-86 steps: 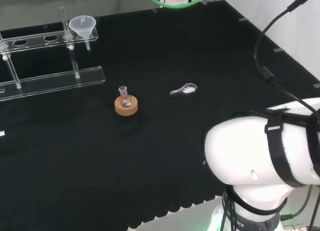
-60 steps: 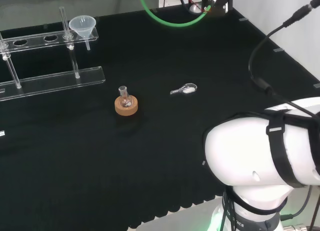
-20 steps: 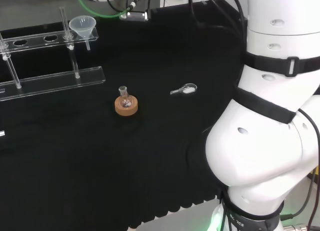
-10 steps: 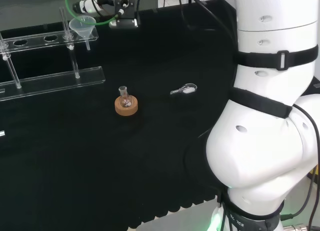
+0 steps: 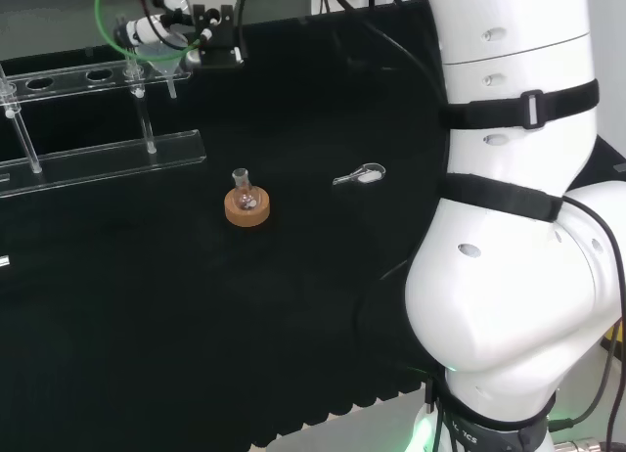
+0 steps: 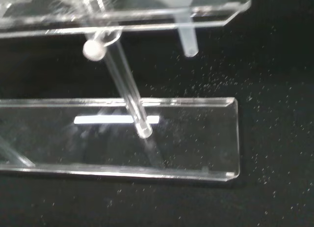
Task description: Pick up the funnel from the transparent funnel stand.
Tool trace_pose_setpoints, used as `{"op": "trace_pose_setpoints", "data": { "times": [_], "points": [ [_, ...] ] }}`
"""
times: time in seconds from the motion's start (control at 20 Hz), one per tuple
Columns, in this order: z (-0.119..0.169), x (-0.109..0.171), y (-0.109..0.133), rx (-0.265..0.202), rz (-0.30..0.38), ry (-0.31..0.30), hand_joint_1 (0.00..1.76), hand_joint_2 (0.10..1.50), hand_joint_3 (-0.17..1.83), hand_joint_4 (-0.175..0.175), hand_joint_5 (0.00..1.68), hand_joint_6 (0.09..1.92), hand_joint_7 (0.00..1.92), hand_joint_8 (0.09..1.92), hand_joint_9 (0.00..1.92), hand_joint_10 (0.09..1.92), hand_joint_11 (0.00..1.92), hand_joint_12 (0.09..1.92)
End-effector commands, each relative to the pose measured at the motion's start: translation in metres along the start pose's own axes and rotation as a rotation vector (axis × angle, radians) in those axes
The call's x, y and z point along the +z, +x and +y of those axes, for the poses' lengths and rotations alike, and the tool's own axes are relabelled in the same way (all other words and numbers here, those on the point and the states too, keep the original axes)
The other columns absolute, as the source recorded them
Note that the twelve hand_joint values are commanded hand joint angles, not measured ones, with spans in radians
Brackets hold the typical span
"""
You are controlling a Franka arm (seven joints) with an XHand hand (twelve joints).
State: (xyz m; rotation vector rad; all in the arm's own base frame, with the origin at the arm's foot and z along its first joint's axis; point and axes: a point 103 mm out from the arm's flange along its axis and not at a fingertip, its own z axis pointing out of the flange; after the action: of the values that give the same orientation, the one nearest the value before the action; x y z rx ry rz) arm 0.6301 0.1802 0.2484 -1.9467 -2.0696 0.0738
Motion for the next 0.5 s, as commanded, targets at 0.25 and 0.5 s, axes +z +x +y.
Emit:
{"op": "trace_pose_setpoints", "data": {
  "times": [0.25, 0.5],
  "points": [
    [0.000, 0.021, 0.022, -0.031, -0.044, 0.065, 0.13, 0.82, 0.03, 0.054, 0.00, 0.09, 0.00, 0.09, 0.00, 0.09, 0.00, 0.90],
    [0.010, 0.030, 0.011, 0.026, -0.078, 0.084, 0.13, 0.82, 0.03, 0.053, 0.00, 0.09, 0.00, 0.09, 0.00, 0.09, 0.00, 0.91]
  ]
}}
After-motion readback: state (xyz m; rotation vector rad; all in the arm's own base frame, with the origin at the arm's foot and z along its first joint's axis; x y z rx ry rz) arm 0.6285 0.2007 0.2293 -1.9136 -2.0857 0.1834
